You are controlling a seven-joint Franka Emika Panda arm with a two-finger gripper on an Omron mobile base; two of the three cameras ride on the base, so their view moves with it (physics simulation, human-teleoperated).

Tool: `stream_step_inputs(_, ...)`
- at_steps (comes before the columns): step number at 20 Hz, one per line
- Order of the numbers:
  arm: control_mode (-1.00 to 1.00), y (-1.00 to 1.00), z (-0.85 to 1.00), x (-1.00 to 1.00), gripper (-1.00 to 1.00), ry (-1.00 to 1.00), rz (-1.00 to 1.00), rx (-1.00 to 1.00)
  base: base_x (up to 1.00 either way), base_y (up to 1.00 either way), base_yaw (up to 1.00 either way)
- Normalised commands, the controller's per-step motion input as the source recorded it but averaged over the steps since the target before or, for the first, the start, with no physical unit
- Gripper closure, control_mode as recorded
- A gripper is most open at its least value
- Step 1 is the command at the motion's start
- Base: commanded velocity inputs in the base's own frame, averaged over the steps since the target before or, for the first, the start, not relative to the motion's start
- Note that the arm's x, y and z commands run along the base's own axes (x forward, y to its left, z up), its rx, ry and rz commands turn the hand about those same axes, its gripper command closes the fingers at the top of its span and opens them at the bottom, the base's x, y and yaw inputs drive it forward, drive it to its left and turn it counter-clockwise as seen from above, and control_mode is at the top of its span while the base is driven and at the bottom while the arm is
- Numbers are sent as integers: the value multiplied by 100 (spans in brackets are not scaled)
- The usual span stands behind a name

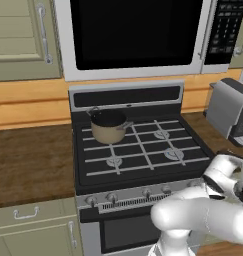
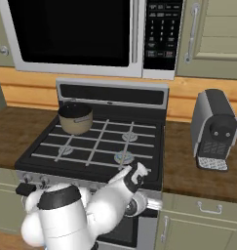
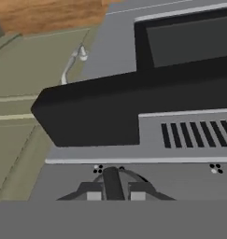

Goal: Turn off the front right burner of the stove.

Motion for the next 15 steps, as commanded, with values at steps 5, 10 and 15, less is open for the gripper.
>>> stream_step_inputs(5, -100, -61, 0, -27, 100, -1, -38, 75, 0, 0, 0)
stream_step_inputs(10, -100, -58, 0, -47, 100, -17, -33, 51, 0, 0, 0)
stream_step_inputs(15, -100, -7, 0, -13, 100, -5, -3, 4, 0, 0, 0)
